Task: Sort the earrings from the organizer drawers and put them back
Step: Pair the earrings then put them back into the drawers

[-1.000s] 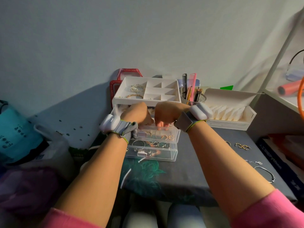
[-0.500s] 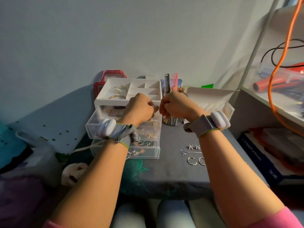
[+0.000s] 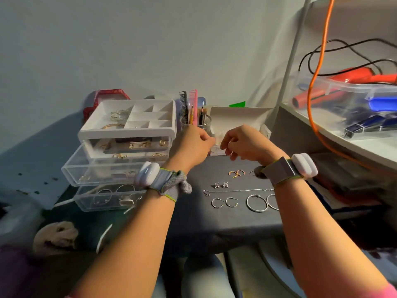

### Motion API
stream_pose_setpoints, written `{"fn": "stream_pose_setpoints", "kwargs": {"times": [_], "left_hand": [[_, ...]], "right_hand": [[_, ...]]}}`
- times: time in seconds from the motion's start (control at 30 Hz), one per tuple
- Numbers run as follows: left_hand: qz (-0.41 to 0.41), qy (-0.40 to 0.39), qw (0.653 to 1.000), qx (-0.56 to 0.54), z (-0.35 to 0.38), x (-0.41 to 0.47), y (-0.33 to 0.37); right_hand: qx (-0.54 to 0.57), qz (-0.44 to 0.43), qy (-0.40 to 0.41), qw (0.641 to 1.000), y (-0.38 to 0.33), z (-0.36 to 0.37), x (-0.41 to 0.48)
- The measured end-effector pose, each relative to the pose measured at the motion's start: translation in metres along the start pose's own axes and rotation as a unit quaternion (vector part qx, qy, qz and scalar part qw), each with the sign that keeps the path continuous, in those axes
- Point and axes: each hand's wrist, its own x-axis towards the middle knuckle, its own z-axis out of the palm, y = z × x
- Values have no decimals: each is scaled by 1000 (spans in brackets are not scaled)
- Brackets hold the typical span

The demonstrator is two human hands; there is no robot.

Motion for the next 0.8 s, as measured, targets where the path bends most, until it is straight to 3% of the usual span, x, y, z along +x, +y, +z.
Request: {"fn": "stream_pose_setpoints", "kwargs": {"times": [0.8], "left_hand": [[-67, -132, 982, 114, 109, 31, -21]], "right_hand": [[-31, 75, -25, 996, 108, 15, 20]]}}
